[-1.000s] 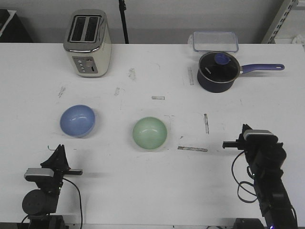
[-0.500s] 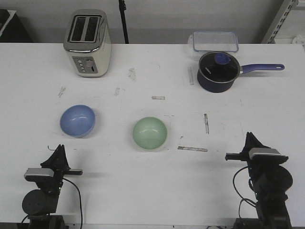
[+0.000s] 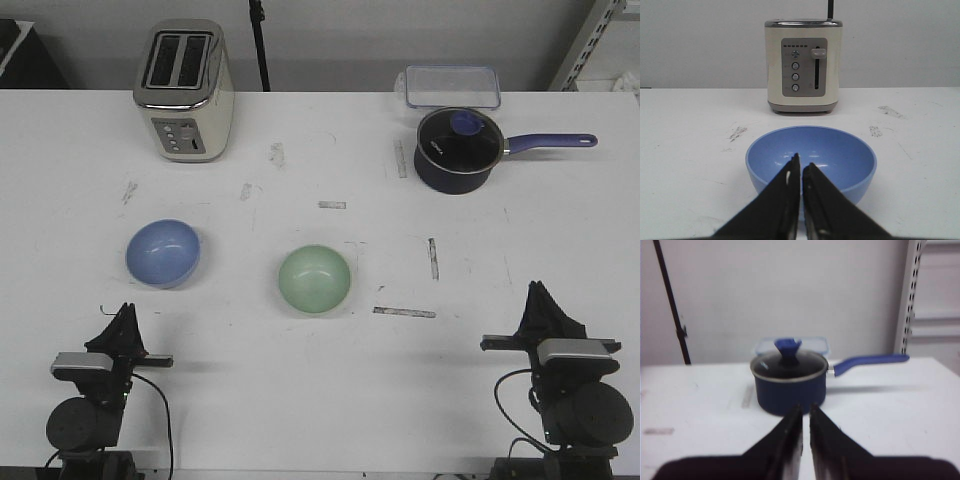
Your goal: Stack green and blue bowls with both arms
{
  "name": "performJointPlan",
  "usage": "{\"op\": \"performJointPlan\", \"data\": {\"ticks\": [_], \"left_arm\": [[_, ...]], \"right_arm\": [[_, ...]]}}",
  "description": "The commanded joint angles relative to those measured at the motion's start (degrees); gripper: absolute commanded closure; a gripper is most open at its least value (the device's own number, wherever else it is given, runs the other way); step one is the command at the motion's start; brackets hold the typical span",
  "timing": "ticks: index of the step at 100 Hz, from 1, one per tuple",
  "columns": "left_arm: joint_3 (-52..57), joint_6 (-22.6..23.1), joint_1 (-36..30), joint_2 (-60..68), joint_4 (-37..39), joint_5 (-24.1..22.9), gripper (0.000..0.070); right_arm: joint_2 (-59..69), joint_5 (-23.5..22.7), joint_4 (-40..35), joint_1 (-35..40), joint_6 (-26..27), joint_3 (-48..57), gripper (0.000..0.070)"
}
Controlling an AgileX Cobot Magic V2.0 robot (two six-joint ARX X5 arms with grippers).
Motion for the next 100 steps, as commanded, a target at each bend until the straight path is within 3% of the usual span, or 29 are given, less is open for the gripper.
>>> {"op": "performJointPlan", "data": {"ticks": [1, 77, 100], "left_arm": [[-1.3, 0.5, 0.1, -0.1, 0.9, -0.2, 0.0697], [-1.0, 0.4, 0.1, -0.1, 3.1, -0.4, 0.0696], [7.0, -1.1, 0.1, 0.8, 2.1, -0.5, 0.0696]], "right_arm": [[-1.0, -0.5, 0.9, 0.0, 0.6, 0.1, 0.0683], [-4.5, -0.1, 0.9, 0.0, 0.5, 0.1, 0.0683], [-4.5, -0.1, 0.9, 0.0, 0.5, 0.1, 0.0683]]}}
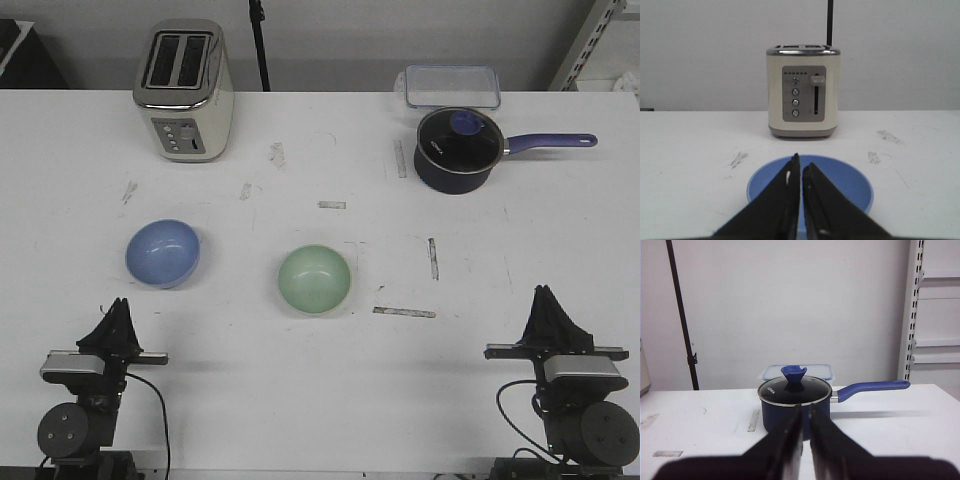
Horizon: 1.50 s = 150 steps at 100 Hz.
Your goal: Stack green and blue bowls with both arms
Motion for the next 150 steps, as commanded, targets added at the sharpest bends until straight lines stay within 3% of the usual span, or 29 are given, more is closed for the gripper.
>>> {"op": "performJointPlan", "data": {"ticks": [1, 27, 61, 77, 108, 125, 150], "left_arm": [[3.9, -0.5, 0.1, 0.5, 0.2, -0.3, 0.0696], [16.6, -0.3, 0.1, 9.8, -8.1, -0.3, 0.0696], [30.7, -0.3, 0.1, 33.3, -9.4, -0.3, 0.0696], [36.5, -0.3, 0.1, 44.2, -11.7, 1.8, 0.0696], [49.2, -0.9, 0.3, 57.6, -33.7, 1.9, 0.0696], [54.8, -5.4, 1.7, 62.7, -41.1, 1.9, 0.0697], [68.2, -5.6, 5.2, 73.0, -54.6, 1.9, 0.0697]], "right_arm": [[-0.1, 0.2, 0.6, 0.0, 0.5, 0.1, 0.0683], [-0.1, 0.2, 0.6, 0.0, 0.5, 0.1, 0.0683], [-0.1, 0.2, 0.6, 0.0, 0.5, 0.1, 0.0683], [-0.1, 0.2, 0.6, 0.0, 0.5, 0.1, 0.0683], [-0.1, 0.2, 0.6, 0.0, 0.5, 0.1, 0.0683], [-0.1, 0.2, 0.6, 0.0, 0.5, 0.1, 0.0683], [-0.1, 0.2, 0.6, 0.0, 0.5, 0.1, 0.0683]]}}
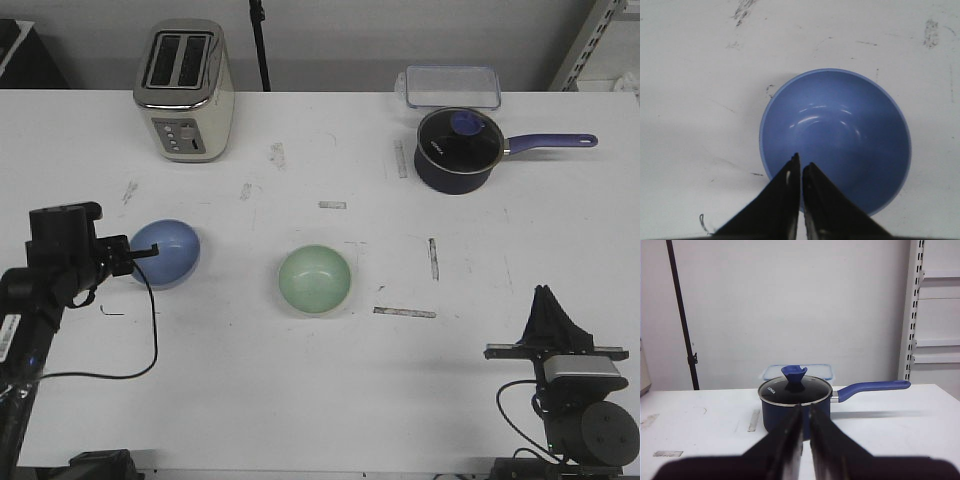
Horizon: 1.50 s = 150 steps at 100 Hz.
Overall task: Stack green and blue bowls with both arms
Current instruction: 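Move the left gripper over the light blue bowl, then grasp the rim of the light blue bowl with the left gripper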
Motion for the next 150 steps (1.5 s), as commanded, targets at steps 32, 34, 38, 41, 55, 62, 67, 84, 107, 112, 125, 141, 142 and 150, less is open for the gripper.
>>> {"op": "performJointPlan", "data": {"ticks": [32, 34, 38, 41, 55, 62, 67, 84, 107, 112, 125, 141, 142, 150], "left_arm": [[14.8, -1.5, 2.1, 11.8, -14.2, 0.3, 0.0696], [14.8, -1.7, 2.2, 11.8, -14.1, 0.6, 0.0696], [14.8, -1.7, 2.5, 12.0, -13.7, 1.7, 0.0696], [14.8, -1.7, 2.9, 12.0, -13.5, 2.8, 0.0696], [14.8, -2.4, 5.5, 12.8, -13.3, 9.7, 0.0687], [14.8, -2.9, 7.5, 13.8, -13.4, 12.1, 0.0619], [14.8, -2.9, 8.6, 14.6, -13.4, 12.1, 0.0536], [14.8, -2.8, 9.4, 17.4, -13.2, 12.1, 0.0315], [14.8, -2.6, 9.3, 23.8, -13.1, 12.1, 0.0282], [14.8, -2.3, 9.1, 25.3, -12.9, 11.8, 0.0288], [14.8, -2.1, 9.0, 28.9, -11.7, 11.6, 0.0296], [14.8, -2.1, 8.6, 31.6, -11.6, 11.6, 0.0470], [14.8, -2.1, 8.6, 31.6, -11.6, 11.6, 0.0483], [14.8, -1.4, 8.2, 31.8, -11.6, 11.6, 0.0614]], "right_arm": [[-0.1, 0.2, 0.6, 0.0, 0.5, 0.1, 0.0683], [-0.1, 0.2, 0.6, 0.0, 0.5, 0.1, 0.0683], [-0.1, 0.2, 0.6, 0.0, 0.5, 0.1, 0.0683], [-0.1, 0.2, 0.6, 0.0, 0.5, 0.1, 0.0683], [-0.1, 0.2, 0.6, 0.0, 0.5, 0.1, 0.0683], [-0.1, 0.2, 0.6, 0.0, 0.5, 0.1, 0.0683], [-0.1, 0.2, 0.6, 0.0, 0.5, 0.1, 0.0683], [-0.1, 0.2, 0.6, 0.0, 0.5, 0.1, 0.0683], [-0.1, 0.2, 0.6, 0.0, 0.5, 0.1, 0.0683], [-0.1, 0.2, 0.6, 0.0, 0.5, 0.1, 0.0683], [-0.1, 0.2, 0.6, 0.0, 0.5, 0.1, 0.0683], [-0.1, 0.2, 0.6, 0.0, 0.5, 0.1, 0.0683], [-0.1, 0.2, 0.6, 0.0, 0.5, 0.1, 0.0683], [-0.1, 0.2, 0.6, 0.0, 0.5, 0.1, 0.0683]]}}
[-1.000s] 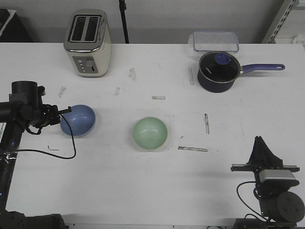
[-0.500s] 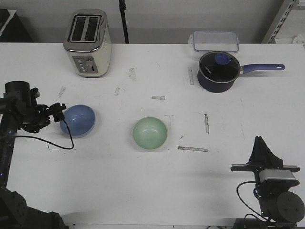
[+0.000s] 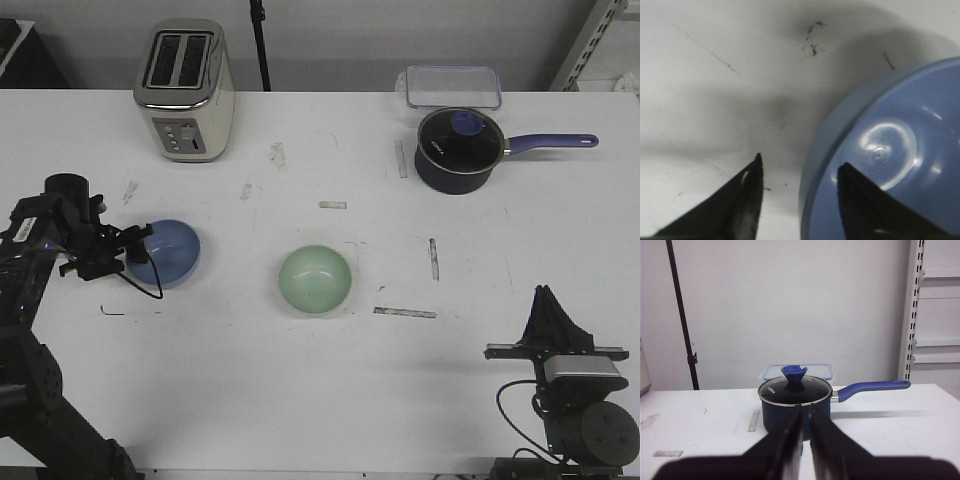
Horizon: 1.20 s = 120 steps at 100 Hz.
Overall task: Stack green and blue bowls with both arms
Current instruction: 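Grasp the rim of the light blue bowl with the left gripper, then lift the blue bowl and lower it onto the green bowl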
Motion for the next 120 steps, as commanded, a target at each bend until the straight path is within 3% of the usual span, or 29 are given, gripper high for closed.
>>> {"op": "performJointPlan", "data": {"ticks": [1, 5, 17, 39, 56, 83, 100, 120], "left_arm": [[1.2, 1.2, -0.3, 1.0, -0.3, -0.2, 0.0629], [1.2, 1.2, -0.3, 1.0, -0.2, -0.2, 0.0671], [1.2, 1.2, -0.5, 0.6, -0.6, -0.2, 0.0700], [2.3, 1.1, -1.5, -2.9, -2.6, 0.3, 0.0700], [8.4, 0.9, -4.7, -4.6, -9.2, 0.6, 0.0700], [17.6, -2.2, -16.7, -4.5, -12.2, 1.8, 0.0700], [18.2, -5.0, -27.0, -4.4, -9.5, 6.6, 0.0700], [18.2, -7.9, -37.1, -2.1, -4.1, 6.6, 0.0700]], "right_arm": [[-0.1, 0.1, 0.6, 0.0, 0.5, 0.1, 0.0683], [-0.1, 0.1, 0.6, 0.0, 0.5, 0.1, 0.0683], [-0.1, 0.1, 0.6, 0.0, 0.5, 0.1, 0.0683], [-0.1, 0.1, 0.6, 0.0, 0.5, 0.1, 0.0683], [-0.1, 0.1, 0.6, 0.0, 0.5, 0.1, 0.0683], [-0.1, 0.1, 0.6, 0.0, 0.5, 0.1, 0.0683], [-0.1, 0.1, 0.6, 0.0, 0.5, 0.1, 0.0683], [-0.1, 0.1, 0.6, 0.0, 0.5, 0.1, 0.0683]]}}
